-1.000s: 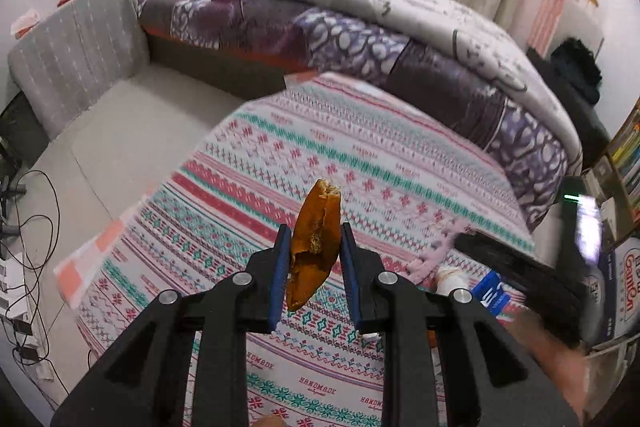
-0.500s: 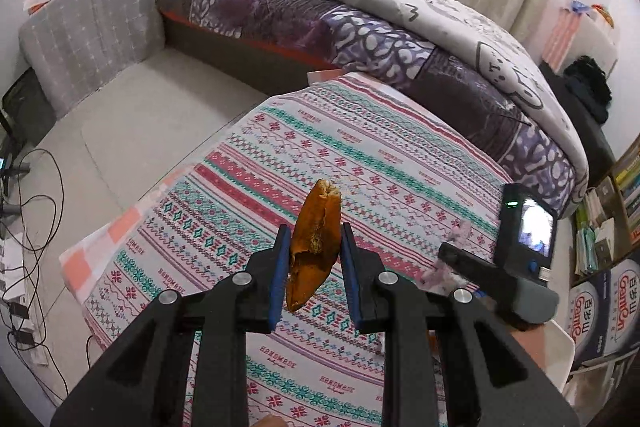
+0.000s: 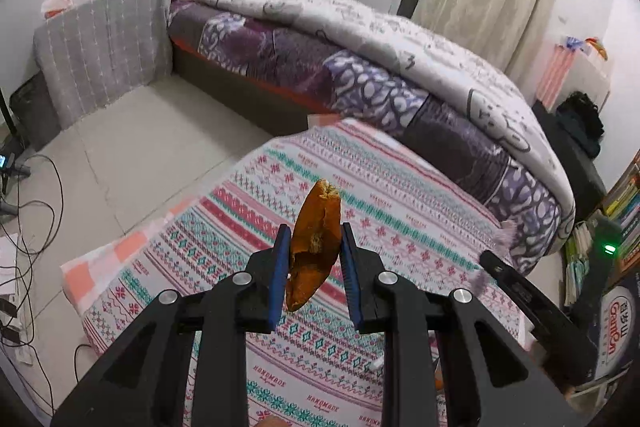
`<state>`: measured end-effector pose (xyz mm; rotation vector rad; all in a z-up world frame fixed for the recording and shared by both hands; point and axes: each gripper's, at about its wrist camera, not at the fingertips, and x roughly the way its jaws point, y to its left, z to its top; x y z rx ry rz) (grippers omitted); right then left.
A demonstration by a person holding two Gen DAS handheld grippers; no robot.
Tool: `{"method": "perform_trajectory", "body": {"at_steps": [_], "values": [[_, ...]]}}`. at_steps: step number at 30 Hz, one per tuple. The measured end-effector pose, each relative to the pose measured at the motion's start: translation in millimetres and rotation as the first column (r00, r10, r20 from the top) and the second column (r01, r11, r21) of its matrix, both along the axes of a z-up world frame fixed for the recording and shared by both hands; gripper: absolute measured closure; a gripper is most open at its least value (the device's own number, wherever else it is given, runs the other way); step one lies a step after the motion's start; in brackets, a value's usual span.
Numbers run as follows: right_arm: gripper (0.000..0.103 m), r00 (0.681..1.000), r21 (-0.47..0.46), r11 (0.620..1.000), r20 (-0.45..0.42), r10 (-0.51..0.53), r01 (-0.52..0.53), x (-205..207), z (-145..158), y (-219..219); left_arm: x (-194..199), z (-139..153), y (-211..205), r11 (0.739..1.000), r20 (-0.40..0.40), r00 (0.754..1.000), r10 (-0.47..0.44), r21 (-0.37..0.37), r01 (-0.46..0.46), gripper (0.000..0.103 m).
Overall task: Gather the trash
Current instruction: 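Carry the pink fuzzy strip over the bin and open the right tool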
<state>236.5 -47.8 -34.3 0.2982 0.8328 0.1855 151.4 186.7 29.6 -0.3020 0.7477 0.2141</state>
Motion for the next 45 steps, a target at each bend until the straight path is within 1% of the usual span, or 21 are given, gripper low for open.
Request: {"method": "perform_trajectory", "body": {"at_steps": [3, 7, 11, 16, 21, 25, 32, 42, 45], "values": [[0.08, 0.996, -0.042, 0.999, 0.085, 0.002, 0.002, -22.7, 24.0, -4.6, -4.5, 5.4, -6.8, 1.0, 0.028, 1.0, -0.009, 0.017, 0.008, 0.078], [0.08, 0.987, -0.069, 0.997, 0.158, -0.007, 0.019, -49.4, 43.7, -16.0, -9.2, 8.0, -17.5, 0.999, 0.045, 0.999, -0.026, 0.029, 0.024, 0.078], [0.08, 0.979, -0.078, 0.996, 0.201, -0.027, 0.043, -75.3, 50.5, -29.3, -14.7, 7.6, -32.8, 0.998, 0.058, 0.997, -0.051, 0.049, 0.048, 0.078], [0.08, 0.972, -0.068, 0.995, 0.228, -0.061, 0.078, -95.5, 55.0, -54.1, -20.1, 6.3, -54.4, 0.992, 0.07, 0.993, -0.094, 0.092, 0.088, 0.078], [0.08, 0.965, -0.05, 0.991, 0.241, -0.107, 0.122, -110.5, 49.6, -79.1, -22.2, 4.8, -74.0, 0.987, 0.081, 0.989, -0.126, 0.115, 0.116, 0.078], [0.08, 0.966, -0.015, 0.987, 0.211, -0.151, 0.157, -115.1, 41.7, -99.4, -22.4, 3.5, -89.2, 0.984, 0.086, 0.986, -0.144, 0.122, 0.133, 0.078], [0.08, 0.952, 0.02, 0.976, 0.217, -0.216, 0.217, -123.5, 45.9, -130.4, -25.8, 3.8, -120.0, 0.974, 0.101, 0.975, -0.197, 0.137, 0.182, 0.078], [0.079, 0.932, 0.044, 0.953, 0.197, -0.304, 0.301, -141.0, 46.5, -175.8, -29.3, 3.7, -160.0, 0.957, 0.107, 0.958, -0.267, 0.143, 0.25, 0.078], [0.079, 0.924, 0.053, 0.942, 0.183, -0.334, 0.33, -145.0, 44.8, -190.8, -31.2, 3.1, -174.5, 0.948, 0.107, 0.949, -0.296, 0.151, 0.279, 0.078]]}}
